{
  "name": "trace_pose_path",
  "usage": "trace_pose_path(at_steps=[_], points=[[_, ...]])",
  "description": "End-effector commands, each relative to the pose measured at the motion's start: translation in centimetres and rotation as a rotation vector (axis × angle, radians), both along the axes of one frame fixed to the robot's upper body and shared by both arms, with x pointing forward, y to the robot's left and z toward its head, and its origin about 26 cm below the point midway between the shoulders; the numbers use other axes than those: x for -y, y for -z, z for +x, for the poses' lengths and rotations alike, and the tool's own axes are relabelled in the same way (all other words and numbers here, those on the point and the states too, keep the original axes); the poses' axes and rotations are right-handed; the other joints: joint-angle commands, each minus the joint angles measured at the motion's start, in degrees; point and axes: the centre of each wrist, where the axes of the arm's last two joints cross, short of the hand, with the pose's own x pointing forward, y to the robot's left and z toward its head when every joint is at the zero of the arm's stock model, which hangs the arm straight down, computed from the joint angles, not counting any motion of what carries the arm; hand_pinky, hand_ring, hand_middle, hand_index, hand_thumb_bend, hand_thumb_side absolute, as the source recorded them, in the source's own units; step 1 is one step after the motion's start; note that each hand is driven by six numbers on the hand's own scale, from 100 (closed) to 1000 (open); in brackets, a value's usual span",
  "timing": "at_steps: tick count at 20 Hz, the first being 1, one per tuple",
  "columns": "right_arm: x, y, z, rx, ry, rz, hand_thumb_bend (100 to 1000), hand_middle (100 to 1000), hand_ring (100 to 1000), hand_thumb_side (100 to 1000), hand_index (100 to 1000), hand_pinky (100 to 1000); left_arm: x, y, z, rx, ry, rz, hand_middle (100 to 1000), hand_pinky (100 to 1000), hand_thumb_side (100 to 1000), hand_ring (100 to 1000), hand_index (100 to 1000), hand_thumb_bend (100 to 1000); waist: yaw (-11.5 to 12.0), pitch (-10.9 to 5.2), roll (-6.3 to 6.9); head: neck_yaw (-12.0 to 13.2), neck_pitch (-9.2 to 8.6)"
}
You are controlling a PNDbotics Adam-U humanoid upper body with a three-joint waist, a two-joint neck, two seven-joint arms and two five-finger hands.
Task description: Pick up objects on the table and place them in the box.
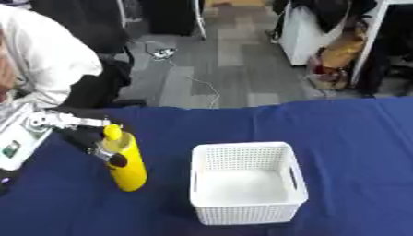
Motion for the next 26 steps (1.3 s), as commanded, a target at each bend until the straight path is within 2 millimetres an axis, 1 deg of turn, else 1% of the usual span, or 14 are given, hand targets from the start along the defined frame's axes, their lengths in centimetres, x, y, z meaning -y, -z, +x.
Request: trace_pose_path(at_steps=[1,12,26], points=[[-0.13,-0.99,-0.28,0.034,-0.011,-0.003,284,482,421,911,635,433,-0.35,-1.56,-0.18,-0.007,0.061,0.068,1000,791,811,916,1000,847,-0.1,-0.69,-0.10,0.0,-0.53],[-0.24,-1.17,-0.26,0.040,-0.015,-0.002,284,482,421,911,635,433,-0.30,-1.49,0.09,-0.008,0.058,0.084,1000,794,810,916,1000,850,-0.6,-0.34,0.01,0.1,-0.76],[-0.35,-1.28,-0.24,0.044,-0.018,-0.004,285,482,421,912,635,433,-0.30,-1.12,0.30,-0.016,0.051,0.096,1000,796,801,916,1000,832,-0.8,-0.22,0.07,0.1,-0.84]])
